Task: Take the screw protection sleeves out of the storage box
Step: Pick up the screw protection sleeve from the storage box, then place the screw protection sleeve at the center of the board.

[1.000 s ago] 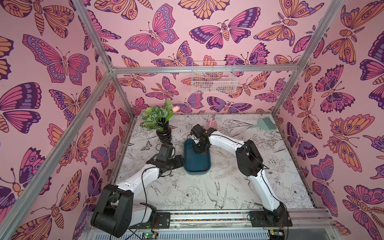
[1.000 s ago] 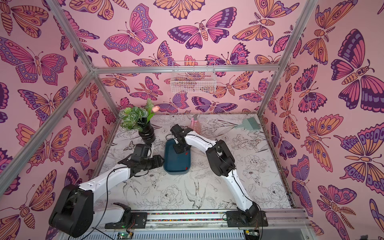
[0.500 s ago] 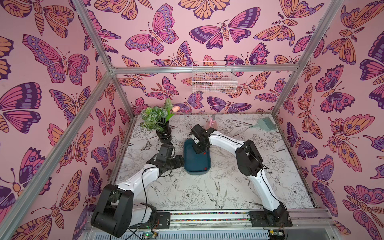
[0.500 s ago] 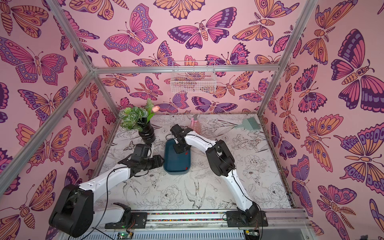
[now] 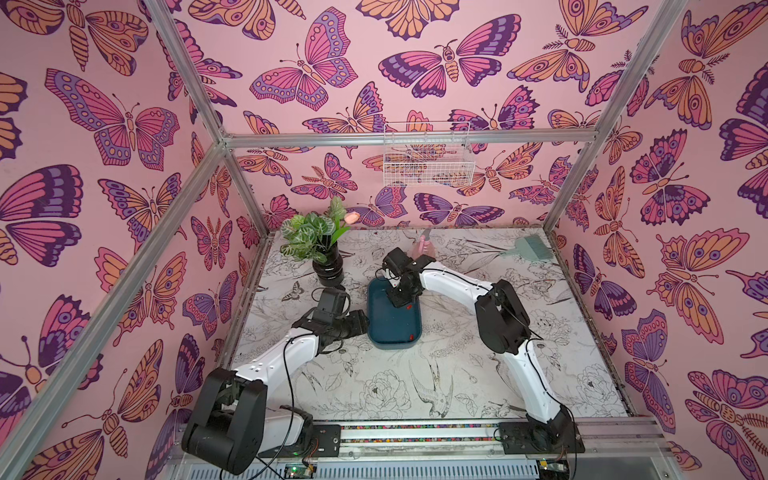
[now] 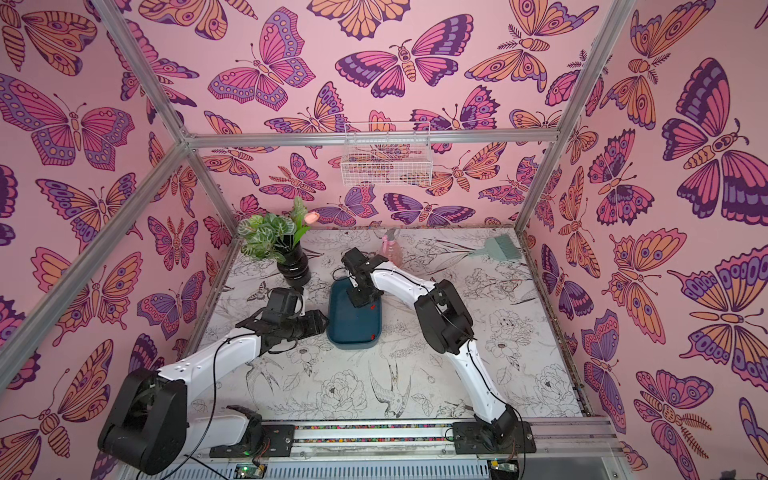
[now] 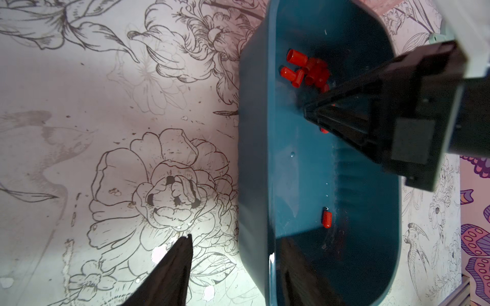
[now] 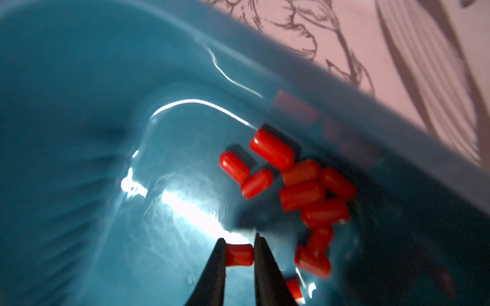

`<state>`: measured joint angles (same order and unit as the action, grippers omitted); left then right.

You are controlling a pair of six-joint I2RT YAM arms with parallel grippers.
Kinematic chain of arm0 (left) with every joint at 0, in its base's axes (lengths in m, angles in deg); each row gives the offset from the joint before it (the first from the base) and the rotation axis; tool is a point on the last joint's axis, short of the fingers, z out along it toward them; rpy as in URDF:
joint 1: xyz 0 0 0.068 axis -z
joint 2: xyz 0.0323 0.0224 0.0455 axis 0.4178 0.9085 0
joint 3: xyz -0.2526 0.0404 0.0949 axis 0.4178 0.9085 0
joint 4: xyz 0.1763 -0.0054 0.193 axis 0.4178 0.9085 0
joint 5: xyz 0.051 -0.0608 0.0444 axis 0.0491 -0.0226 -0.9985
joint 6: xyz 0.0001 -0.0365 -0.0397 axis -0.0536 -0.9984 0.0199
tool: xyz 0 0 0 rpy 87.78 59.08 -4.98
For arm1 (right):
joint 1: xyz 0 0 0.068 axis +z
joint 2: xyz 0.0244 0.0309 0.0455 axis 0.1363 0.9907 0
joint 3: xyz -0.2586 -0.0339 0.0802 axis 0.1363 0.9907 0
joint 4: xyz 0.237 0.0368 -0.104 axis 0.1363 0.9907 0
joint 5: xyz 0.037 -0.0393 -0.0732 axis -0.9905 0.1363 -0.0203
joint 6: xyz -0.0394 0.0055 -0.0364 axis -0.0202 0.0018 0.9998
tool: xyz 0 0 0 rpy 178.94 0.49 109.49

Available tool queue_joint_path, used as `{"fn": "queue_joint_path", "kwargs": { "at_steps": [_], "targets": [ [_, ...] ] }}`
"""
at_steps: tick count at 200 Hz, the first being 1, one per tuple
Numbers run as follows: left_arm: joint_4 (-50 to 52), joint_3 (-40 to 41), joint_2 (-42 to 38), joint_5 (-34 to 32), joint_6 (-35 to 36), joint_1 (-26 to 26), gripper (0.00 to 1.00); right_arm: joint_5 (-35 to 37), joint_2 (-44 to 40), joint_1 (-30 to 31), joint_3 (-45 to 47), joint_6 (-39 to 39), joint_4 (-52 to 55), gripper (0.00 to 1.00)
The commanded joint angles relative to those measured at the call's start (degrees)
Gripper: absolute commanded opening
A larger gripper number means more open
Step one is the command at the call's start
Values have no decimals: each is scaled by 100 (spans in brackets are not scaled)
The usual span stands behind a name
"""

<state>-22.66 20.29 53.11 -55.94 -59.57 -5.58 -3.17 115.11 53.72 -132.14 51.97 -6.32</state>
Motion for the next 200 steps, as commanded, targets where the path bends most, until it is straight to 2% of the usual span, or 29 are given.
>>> {"fn": "queue_joint_path", "kwargs": {
  "at_steps": [1,41,119,200],
  "targets": [
    [59,13,18,-31,68,13,58,-70,-656,19,170,-124,34,22],
    [55,32,7,-10,41,18,58,-100,-1378,21,679,-247,-94,22],
    [51,19,-18,30,28,49,58,314,-2552,-56,1731,-351,-199,23],
    [52,-38,-52,43,14,93,58,264,-3545,-736,3096,-464,-539,23]
  ]
}}
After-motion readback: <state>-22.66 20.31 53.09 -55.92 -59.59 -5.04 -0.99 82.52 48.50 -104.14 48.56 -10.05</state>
